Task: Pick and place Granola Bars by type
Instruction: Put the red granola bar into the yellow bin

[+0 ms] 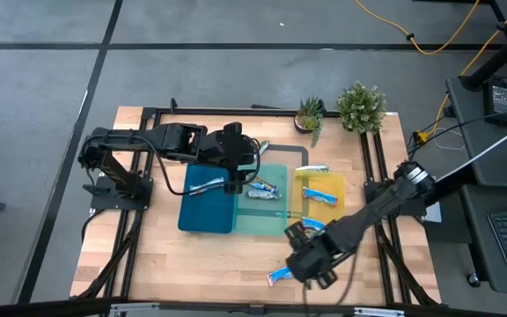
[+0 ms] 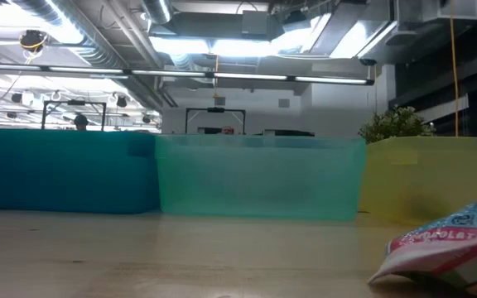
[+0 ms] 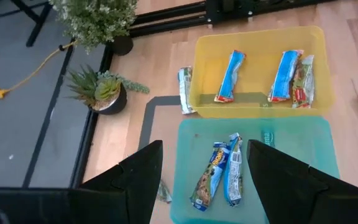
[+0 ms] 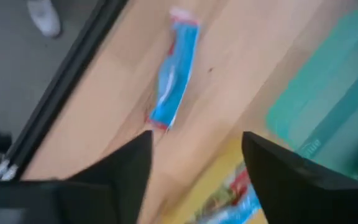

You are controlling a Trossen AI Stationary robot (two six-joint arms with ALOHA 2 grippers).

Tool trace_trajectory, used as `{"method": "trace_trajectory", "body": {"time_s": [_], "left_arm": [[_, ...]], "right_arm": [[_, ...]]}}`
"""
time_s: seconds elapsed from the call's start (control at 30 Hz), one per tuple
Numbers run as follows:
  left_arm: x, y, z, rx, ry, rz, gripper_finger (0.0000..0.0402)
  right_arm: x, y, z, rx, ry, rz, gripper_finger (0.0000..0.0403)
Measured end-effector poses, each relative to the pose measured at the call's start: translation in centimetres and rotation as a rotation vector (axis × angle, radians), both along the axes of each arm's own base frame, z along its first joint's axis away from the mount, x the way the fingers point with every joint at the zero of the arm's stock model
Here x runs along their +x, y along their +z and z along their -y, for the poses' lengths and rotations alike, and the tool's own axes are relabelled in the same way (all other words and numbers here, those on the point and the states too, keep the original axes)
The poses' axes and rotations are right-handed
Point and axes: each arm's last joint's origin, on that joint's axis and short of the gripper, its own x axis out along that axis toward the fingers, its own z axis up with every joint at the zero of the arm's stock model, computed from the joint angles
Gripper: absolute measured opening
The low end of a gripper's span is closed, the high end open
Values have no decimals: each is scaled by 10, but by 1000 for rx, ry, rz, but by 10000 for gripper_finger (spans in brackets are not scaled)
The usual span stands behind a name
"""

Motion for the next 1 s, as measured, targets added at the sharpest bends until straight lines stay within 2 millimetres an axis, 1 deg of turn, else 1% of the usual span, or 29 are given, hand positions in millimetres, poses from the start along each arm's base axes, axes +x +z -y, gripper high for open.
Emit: {"method": "trace_trajectory", "body": {"time_s": [0.13,0.23,0.33,0.43,0.7,0.83,1.0], "left_arm": [[0,-1,1,1,-70,-22,226],[-1,-2,3,-5,-128,-39,226],[-1,-2,3,-1,-147,-44,226],[-1,-2,3,-1,-148,-44,226],[-1,-2,3,16,-184,-52,226],[-1,-2,3,20,-188,-52,226],[-1,-2,4,14,-196,-50,226]], "right_arm": [[22,-21,-7,57,-109,26,307],[34,-39,-13,86,-176,21,325],[42,-57,-20,108,-238,-3,327],[45,-73,-26,108,-290,-33,324],[47,-113,-42,92,-357,-108,323],[48,-124,-44,75,-384,-123,323],[49,-125,-43,41,-424,-83,323]]}}
